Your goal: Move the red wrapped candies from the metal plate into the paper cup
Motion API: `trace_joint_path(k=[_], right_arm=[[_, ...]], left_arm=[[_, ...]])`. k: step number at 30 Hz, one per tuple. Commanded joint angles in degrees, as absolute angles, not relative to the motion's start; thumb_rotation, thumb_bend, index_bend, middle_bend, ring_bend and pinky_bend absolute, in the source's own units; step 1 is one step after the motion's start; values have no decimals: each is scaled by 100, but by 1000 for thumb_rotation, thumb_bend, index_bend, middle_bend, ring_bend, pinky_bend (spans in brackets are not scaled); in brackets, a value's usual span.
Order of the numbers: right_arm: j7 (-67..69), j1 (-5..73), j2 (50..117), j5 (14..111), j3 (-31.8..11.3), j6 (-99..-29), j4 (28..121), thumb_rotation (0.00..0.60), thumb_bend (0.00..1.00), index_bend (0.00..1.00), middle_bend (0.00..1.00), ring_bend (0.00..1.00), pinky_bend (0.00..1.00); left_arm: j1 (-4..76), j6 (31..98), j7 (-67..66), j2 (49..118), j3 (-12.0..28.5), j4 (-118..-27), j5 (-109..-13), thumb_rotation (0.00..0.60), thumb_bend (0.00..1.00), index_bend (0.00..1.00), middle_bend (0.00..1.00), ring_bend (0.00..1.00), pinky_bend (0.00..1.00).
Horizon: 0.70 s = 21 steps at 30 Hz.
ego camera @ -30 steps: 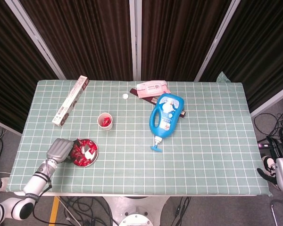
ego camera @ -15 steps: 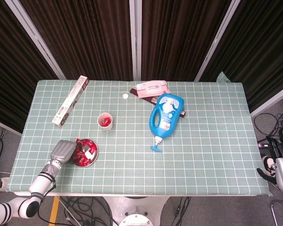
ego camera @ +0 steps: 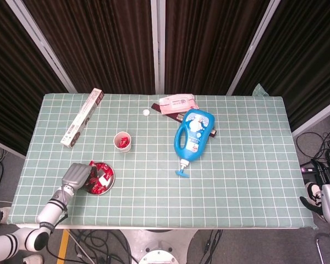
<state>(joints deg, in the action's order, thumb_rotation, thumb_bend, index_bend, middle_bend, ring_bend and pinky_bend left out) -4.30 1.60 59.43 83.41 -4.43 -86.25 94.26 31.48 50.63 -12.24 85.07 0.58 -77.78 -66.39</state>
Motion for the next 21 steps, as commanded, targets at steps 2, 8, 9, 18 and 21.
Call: trace_joint_path(k=[2,8,9,18,21], right_arm=[[-428,161,5941,8337,-442,-8620,9429,600,53,0,115,47,322],[-442,175,5939,8335,-441,-8594,9436,600,52,0,115,47,322],[-440,176,5941,8337,-440,-8594,9435,600,52,0,115,47,322],[-395,148,5944,8349,-433,-8639,9396,600,52,0,115,47,322],[-364,140,5948,8346,-431,-8645,9377,600,52,0,115,47,322]], left_arm=[[3143,5051,-1118,8557,76,-7684,-6706,600,402,604,813,920,1000],[3080,5219,-883,8594,102,-7570,-6942,600,465,663,833,927,1000],[3070,5255,-849,8573,113,-7581,-6976,600,472,670,836,928,1000],[3126,5736,-565,7975,480,-8290,-7346,600,474,675,839,928,1000],[3353,5647,-478,7898,748,-8336,-7354,600,472,674,839,928,1000]])
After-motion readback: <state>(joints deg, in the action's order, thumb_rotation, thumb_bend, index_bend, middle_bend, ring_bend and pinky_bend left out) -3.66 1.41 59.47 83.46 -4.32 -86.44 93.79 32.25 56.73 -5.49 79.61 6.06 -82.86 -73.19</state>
